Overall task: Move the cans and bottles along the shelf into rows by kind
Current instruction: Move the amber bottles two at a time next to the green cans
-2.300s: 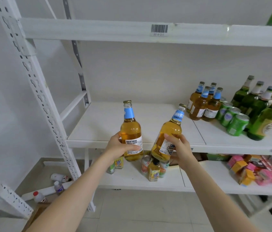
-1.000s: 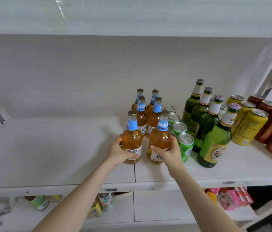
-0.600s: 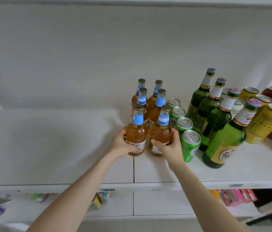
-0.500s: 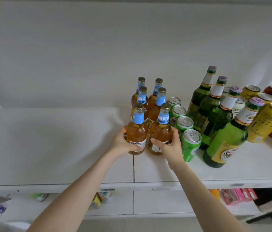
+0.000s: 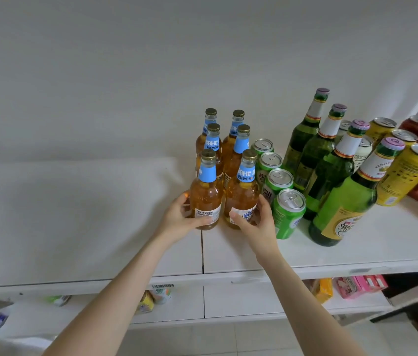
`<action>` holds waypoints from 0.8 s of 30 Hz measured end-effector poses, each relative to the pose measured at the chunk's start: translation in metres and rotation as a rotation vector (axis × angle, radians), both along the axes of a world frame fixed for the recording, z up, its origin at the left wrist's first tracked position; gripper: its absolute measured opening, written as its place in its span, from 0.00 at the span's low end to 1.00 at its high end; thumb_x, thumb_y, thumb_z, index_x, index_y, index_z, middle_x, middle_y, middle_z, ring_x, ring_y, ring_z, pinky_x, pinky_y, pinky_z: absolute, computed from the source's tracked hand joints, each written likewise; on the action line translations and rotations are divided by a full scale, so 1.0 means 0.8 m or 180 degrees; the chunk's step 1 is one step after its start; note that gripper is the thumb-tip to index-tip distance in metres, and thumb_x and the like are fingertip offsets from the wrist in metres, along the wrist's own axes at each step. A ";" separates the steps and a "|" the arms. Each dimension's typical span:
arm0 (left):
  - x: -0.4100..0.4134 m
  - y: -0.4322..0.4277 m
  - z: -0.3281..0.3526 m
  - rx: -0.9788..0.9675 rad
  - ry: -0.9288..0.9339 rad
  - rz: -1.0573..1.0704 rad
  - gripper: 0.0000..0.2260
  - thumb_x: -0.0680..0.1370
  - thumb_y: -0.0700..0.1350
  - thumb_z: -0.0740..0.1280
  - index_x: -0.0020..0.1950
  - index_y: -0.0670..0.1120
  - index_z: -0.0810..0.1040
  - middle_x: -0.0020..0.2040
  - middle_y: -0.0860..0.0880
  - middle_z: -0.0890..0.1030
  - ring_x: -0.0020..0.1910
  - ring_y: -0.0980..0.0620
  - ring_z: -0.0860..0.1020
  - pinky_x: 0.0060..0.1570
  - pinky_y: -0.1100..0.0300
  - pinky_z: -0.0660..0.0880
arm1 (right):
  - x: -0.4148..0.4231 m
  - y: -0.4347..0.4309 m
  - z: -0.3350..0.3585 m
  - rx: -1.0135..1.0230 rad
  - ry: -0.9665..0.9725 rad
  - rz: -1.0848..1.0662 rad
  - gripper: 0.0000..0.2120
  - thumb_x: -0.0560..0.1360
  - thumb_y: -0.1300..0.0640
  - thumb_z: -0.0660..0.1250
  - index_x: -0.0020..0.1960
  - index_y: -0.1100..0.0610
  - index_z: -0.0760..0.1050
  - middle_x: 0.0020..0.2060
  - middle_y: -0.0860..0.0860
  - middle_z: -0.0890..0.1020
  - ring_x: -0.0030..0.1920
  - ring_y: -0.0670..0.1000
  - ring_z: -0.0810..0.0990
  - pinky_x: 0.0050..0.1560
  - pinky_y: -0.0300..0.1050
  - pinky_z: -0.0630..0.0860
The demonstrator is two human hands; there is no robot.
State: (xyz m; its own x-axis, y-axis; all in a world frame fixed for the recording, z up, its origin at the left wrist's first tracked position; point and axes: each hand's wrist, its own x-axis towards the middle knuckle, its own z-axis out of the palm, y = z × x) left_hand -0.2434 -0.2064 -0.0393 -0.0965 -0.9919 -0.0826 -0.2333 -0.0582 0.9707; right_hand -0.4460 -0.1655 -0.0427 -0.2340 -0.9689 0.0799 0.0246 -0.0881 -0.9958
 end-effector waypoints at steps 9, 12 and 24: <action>-0.011 0.002 -0.021 -0.0267 0.0362 0.0426 0.28 0.65 0.39 0.81 0.59 0.56 0.75 0.47 0.63 0.84 0.48 0.66 0.82 0.42 0.72 0.76 | 0.006 -0.001 -0.006 -0.0095 -0.0015 -0.0254 0.30 0.73 0.61 0.75 0.72 0.57 0.68 0.64 0.51 0.79 0.62 0.49 0.80 0.64 0.54 0.77; -0.016 -0.005 -0.021 -0.0299 0.0332 0.0411 0.27 0.65 0.41 0.82 0.55 0.60 0.75 0.46 0.69 0.83 0.47 0.67 0.82 0.41 0.72 0.76 | 0.006 -0.006 -0.008 -0.0058 -0.0007 -0.0305 0.31 0.73 0.60 0.75 0.72 0.56 0.68 0.64 0.50 0.79 0.62 0.49 0.79 0.64 0.56 0.77; -0.021 -0.026 -0.026 -0.0293 0.0366 0.0462 0.31 0.63 0.44 0.83 0.62 0.56 0.73 0.45 0.72 0.82 0.47 0.69 0.81 0.39 0.75 0.75 | 0.006 -0.028 -0.008 0.0018 0.0081 -0.0374 0.32 0.72 0.55 0.76 0.72 0.54 0.67 0.66 0.50 0.77 0.66 0.50 0.77 0.67 0.58 0.74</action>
State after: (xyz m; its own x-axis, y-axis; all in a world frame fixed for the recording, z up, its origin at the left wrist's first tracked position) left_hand -0.2599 -0.2276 -0.0602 0.0445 -0.9989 0.0123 -0.1161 0.0071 0.9932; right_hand -0.4412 -0.1877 -0.0491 -0.3440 -0.9354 0.0820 -0.0110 -0.0833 -0.9965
